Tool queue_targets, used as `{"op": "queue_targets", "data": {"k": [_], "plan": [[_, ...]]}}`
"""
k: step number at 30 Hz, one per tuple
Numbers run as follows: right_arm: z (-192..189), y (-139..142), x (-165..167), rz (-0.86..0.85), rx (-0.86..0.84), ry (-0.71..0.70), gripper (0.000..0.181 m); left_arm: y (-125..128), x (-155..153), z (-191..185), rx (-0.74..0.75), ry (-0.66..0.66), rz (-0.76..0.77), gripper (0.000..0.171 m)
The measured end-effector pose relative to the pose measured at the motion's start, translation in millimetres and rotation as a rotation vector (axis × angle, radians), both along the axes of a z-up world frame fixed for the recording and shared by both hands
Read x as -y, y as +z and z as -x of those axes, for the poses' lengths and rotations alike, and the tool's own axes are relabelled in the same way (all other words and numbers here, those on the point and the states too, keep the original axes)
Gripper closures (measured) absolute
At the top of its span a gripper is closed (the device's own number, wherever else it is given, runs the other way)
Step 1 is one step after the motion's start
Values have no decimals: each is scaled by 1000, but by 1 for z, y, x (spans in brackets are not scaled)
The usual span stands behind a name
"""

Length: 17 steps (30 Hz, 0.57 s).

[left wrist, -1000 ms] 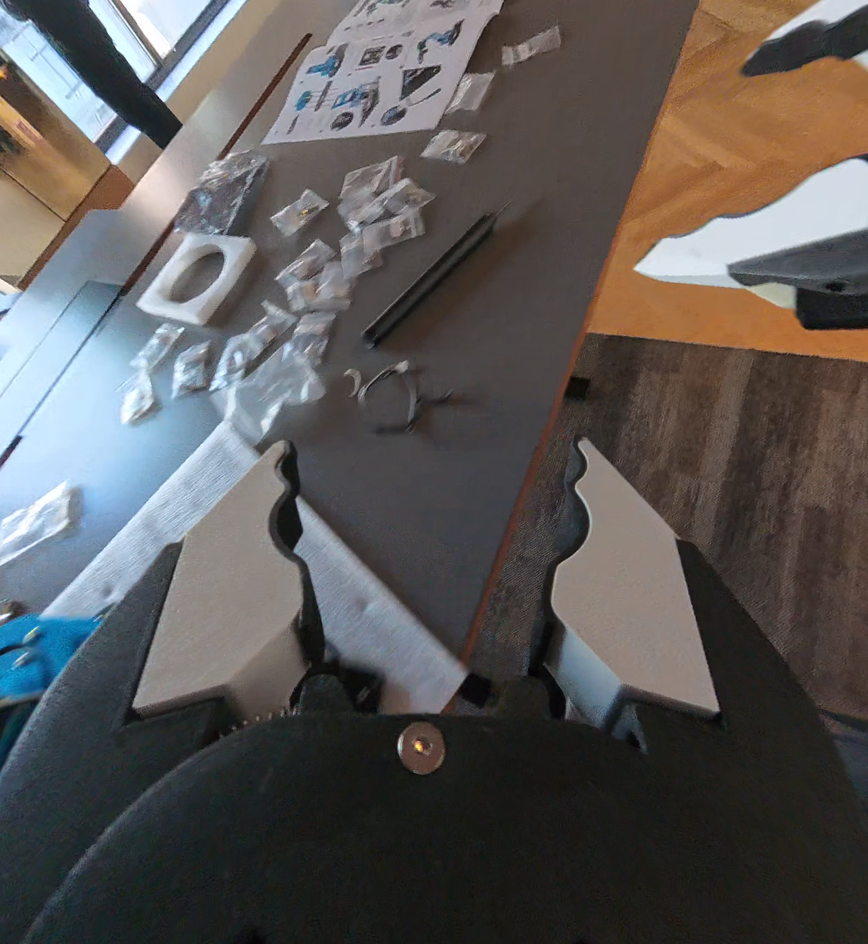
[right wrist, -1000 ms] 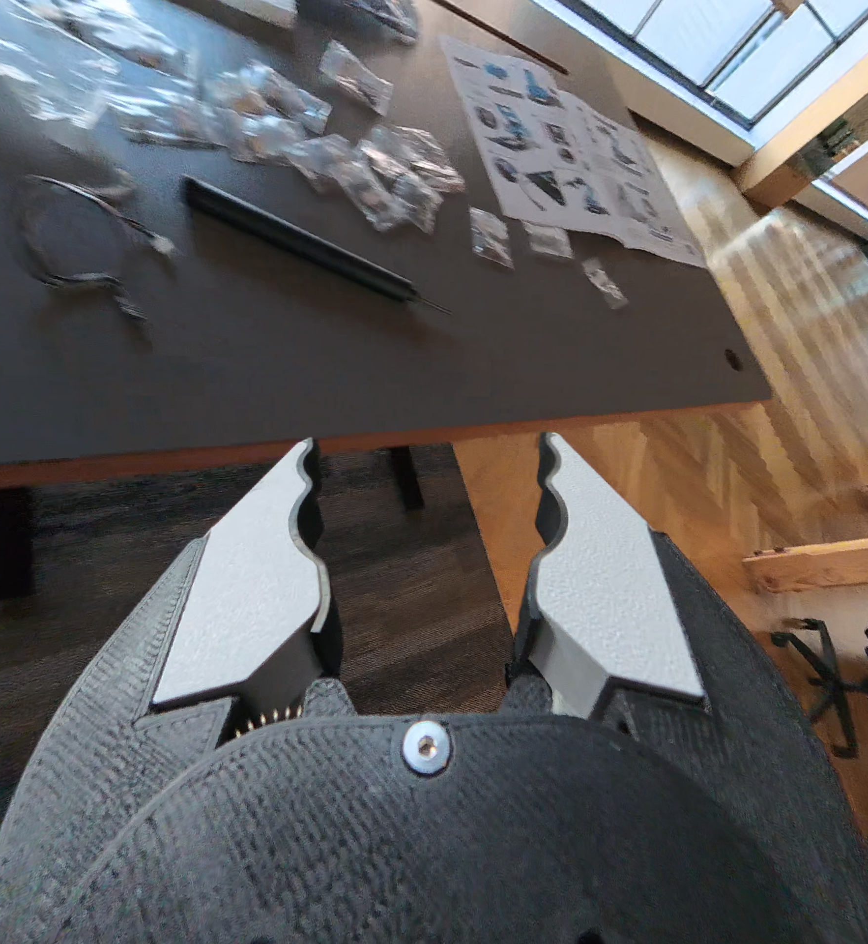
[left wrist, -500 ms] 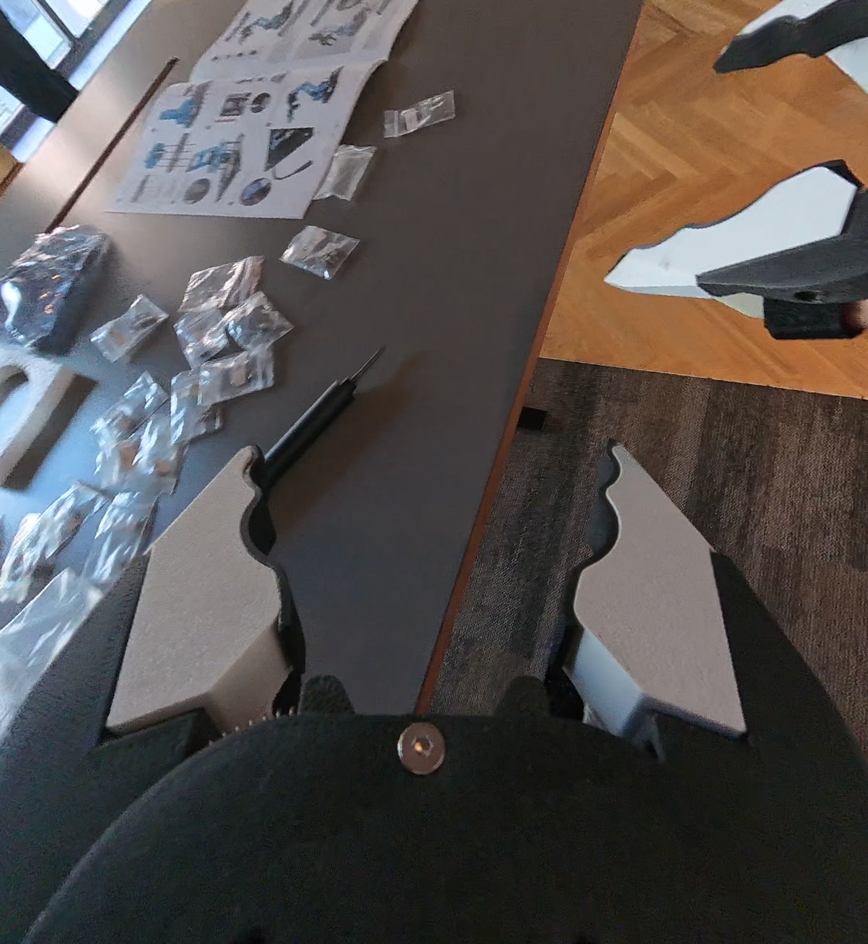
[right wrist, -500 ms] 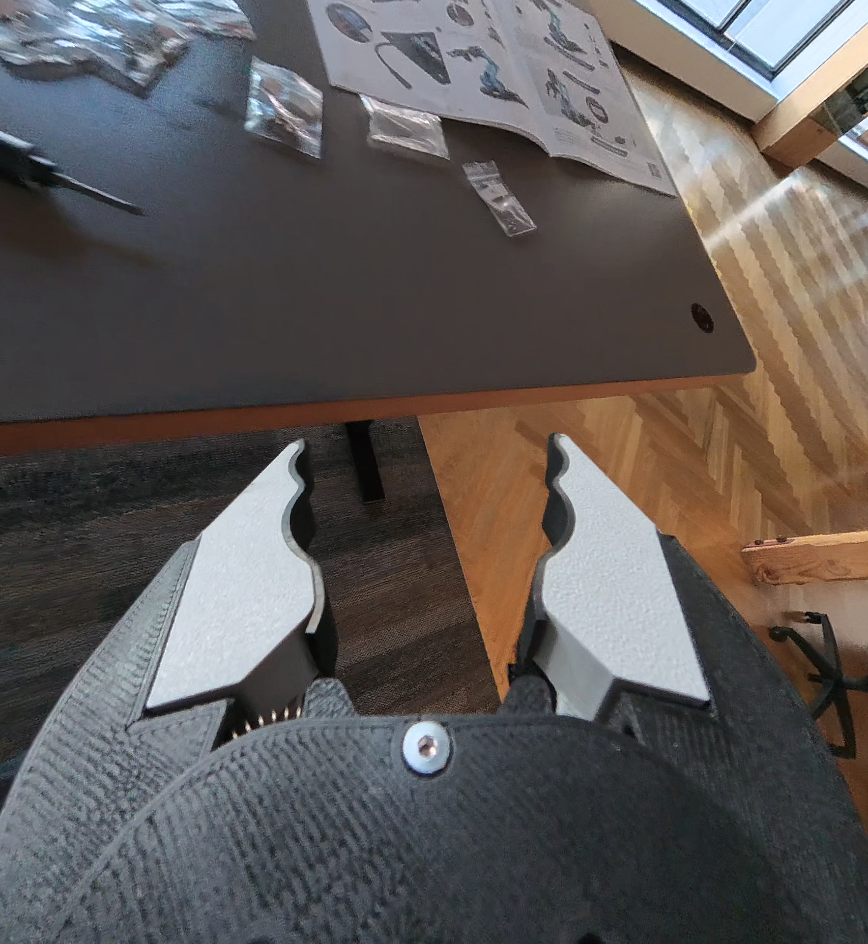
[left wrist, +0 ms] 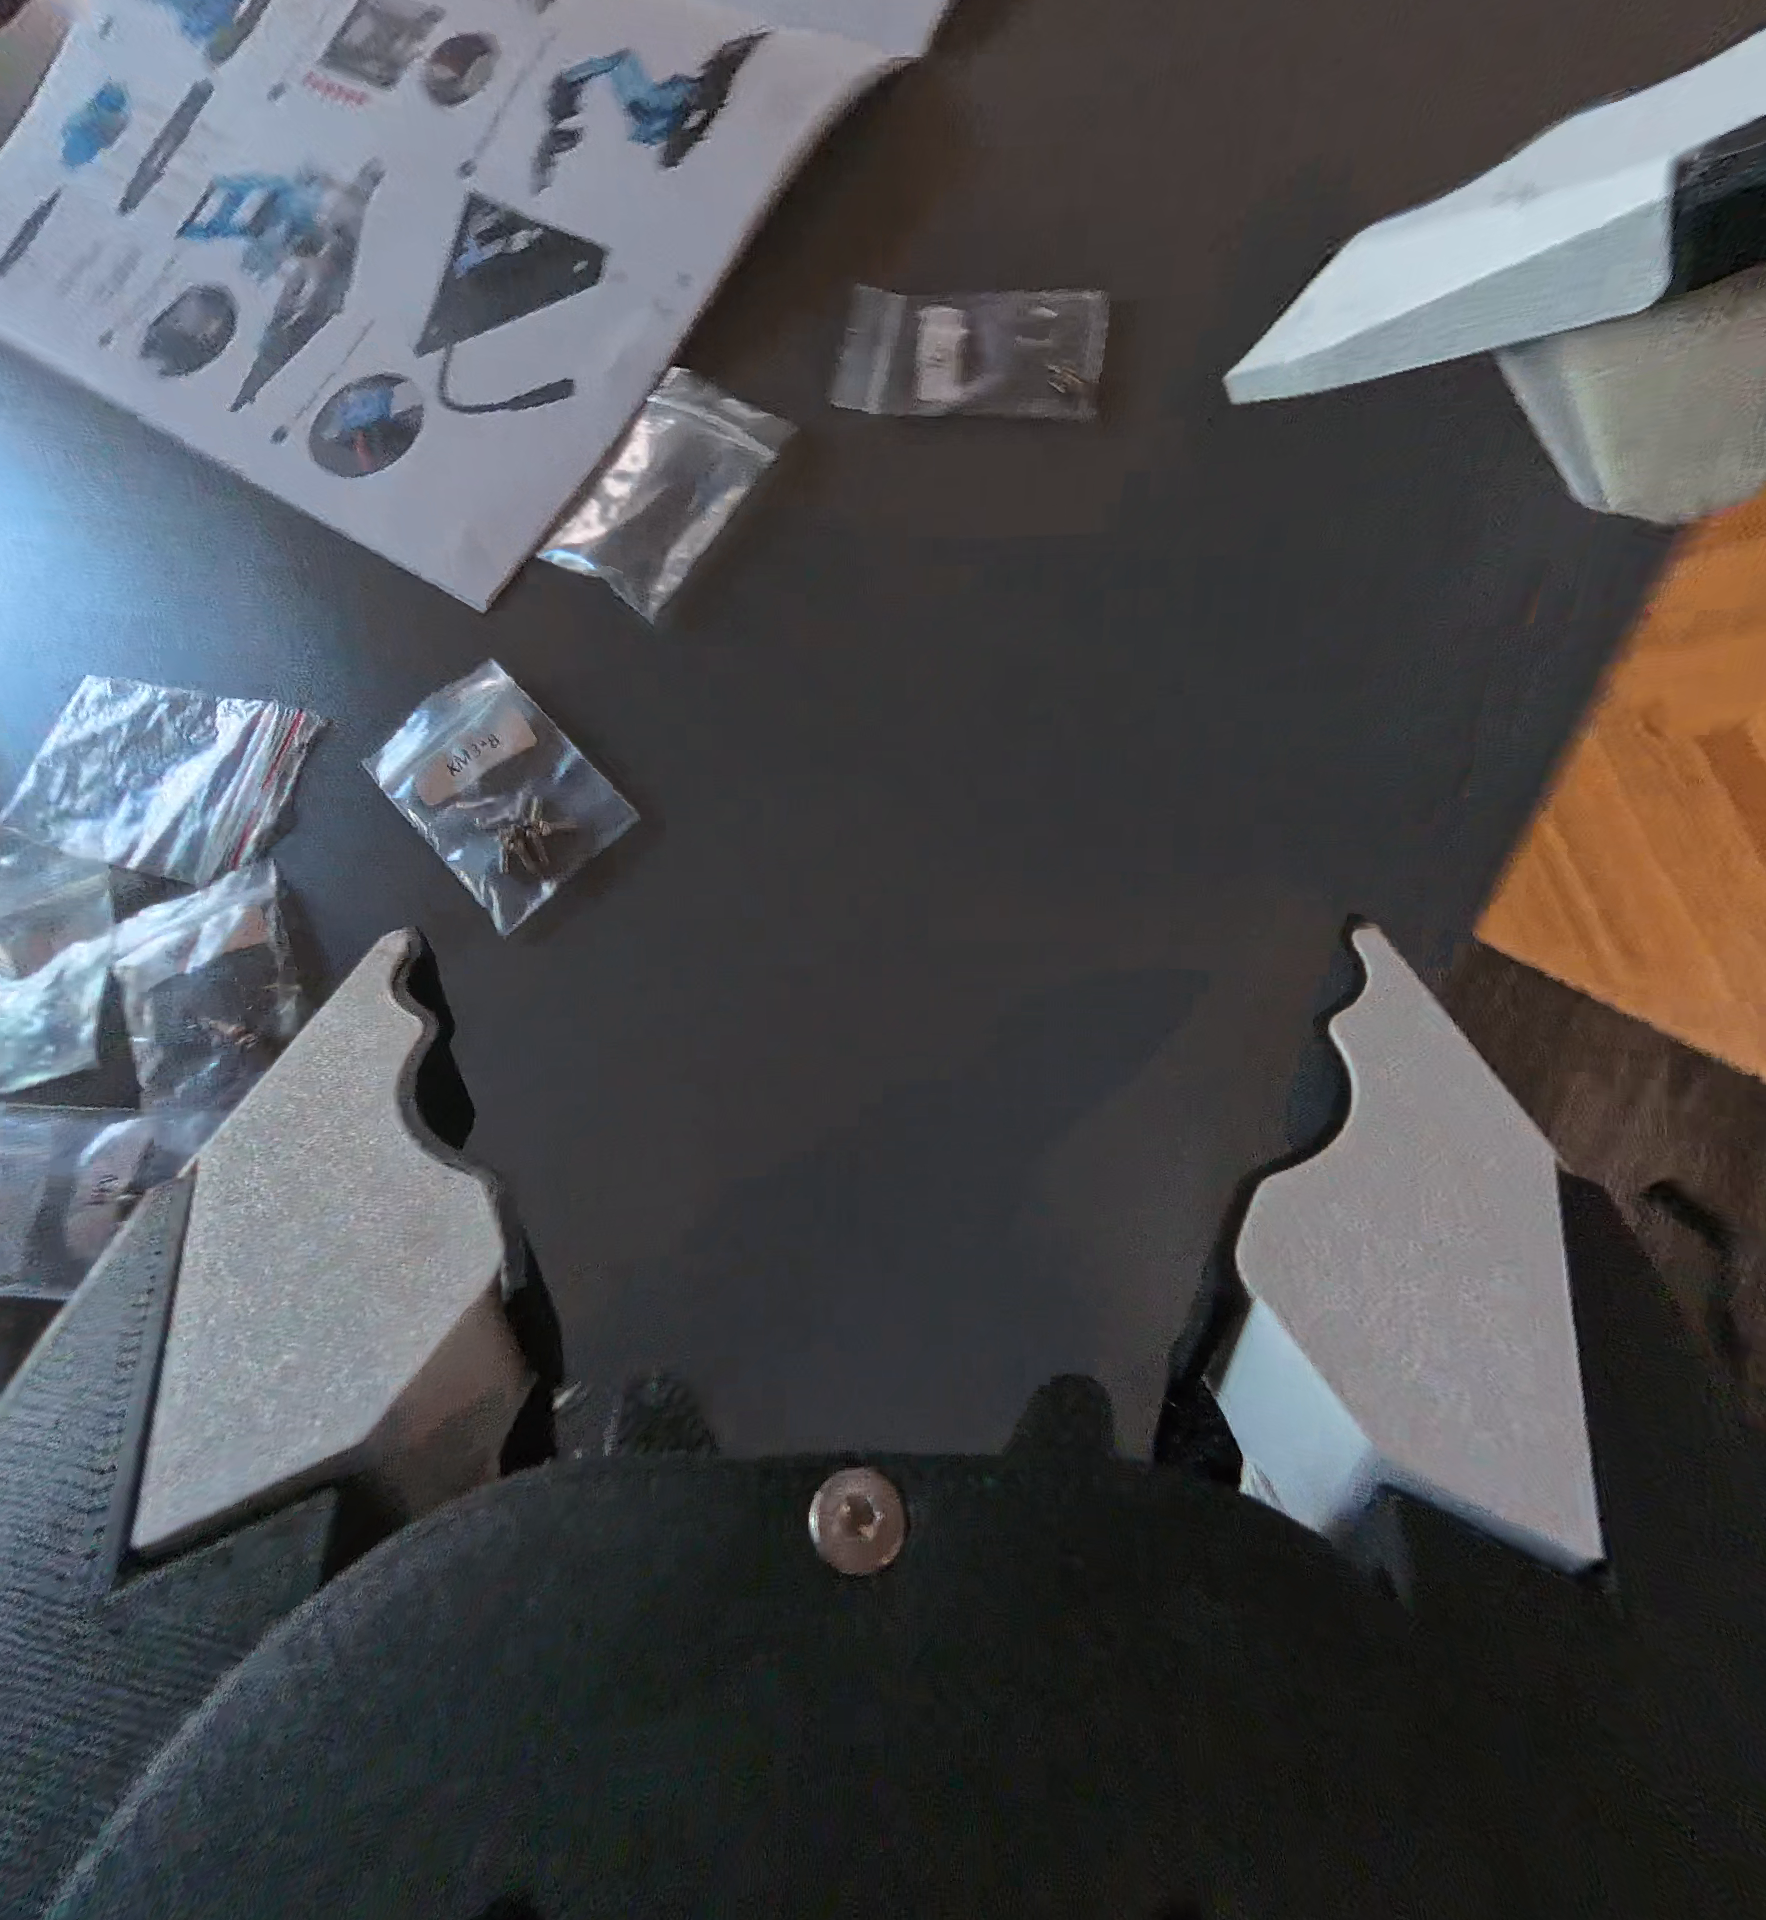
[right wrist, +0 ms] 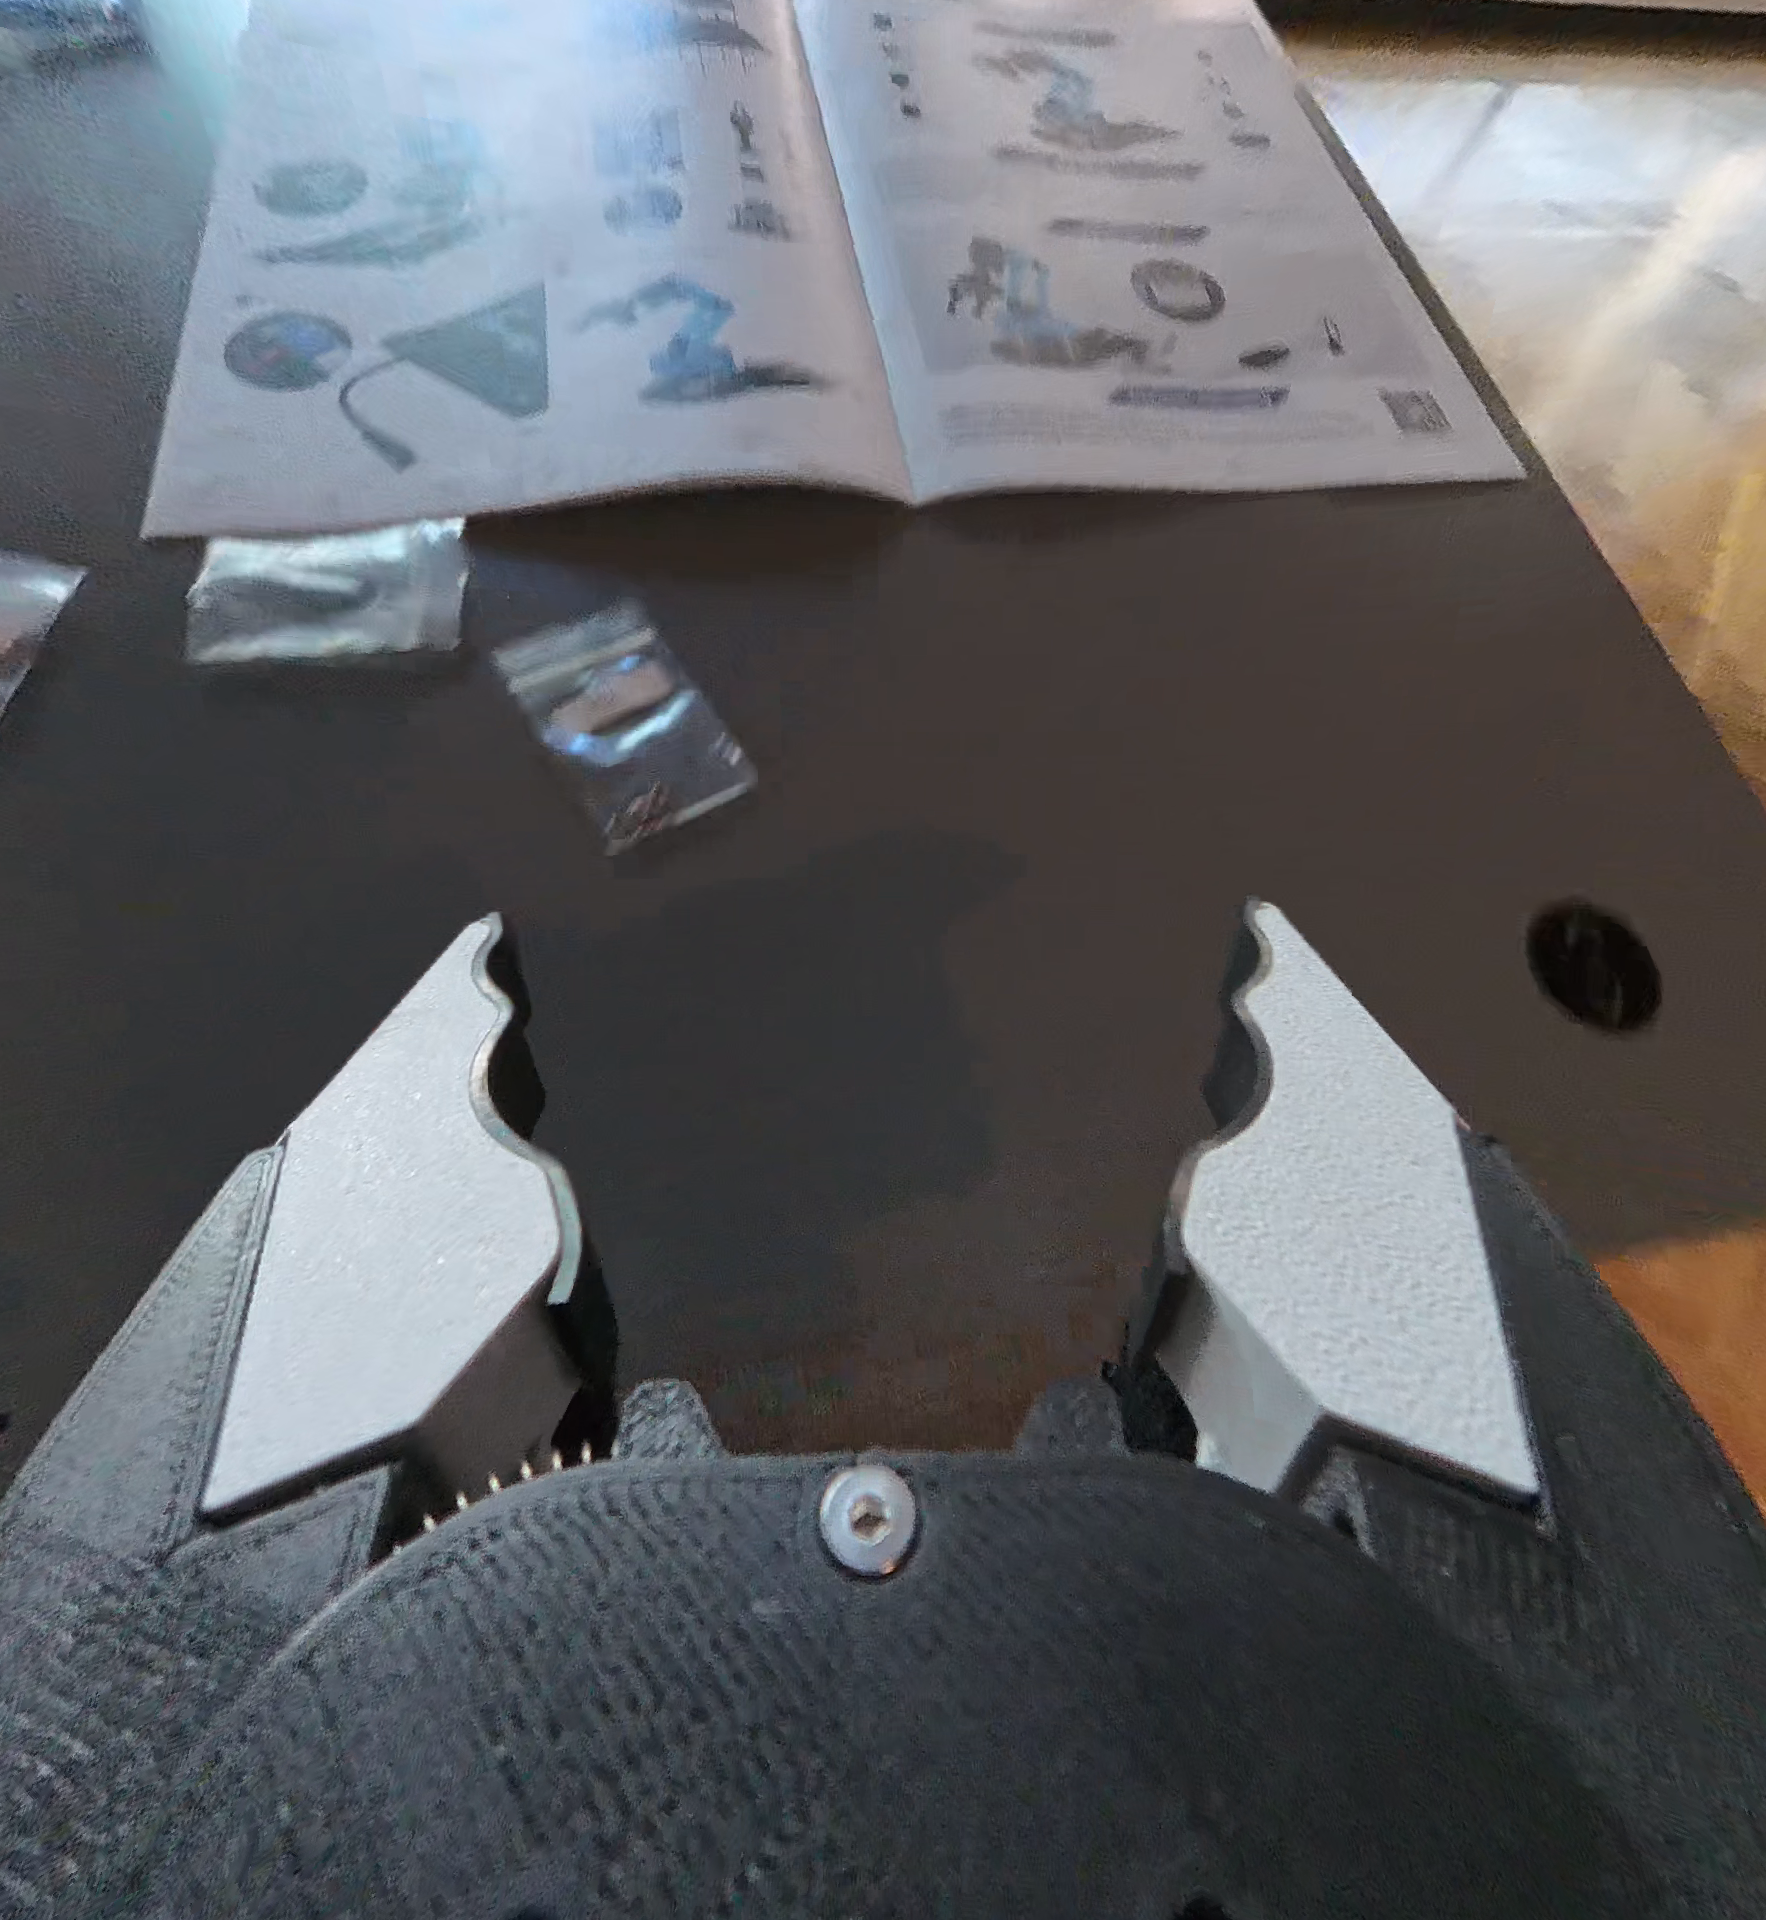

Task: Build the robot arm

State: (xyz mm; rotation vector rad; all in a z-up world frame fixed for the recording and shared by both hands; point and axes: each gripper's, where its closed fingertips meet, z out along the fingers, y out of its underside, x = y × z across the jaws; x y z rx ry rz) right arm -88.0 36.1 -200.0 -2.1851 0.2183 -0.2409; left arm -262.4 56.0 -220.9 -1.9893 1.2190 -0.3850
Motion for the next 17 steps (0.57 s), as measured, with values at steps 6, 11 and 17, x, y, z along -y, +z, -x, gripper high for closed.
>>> {"op": "queue_targets", "data": {"k": [6,11,17], "plan": [[-59,-11,-75,-24,-96,59,42,-14,-19,-36,54,312,47,26],[-78,-44,-98,121,-116,95,40,-18,-34,-46,11,478,17,19],[-85,-46,-103,130,-124,109,33,-27,-40,-54,41,545,121,15]]}}
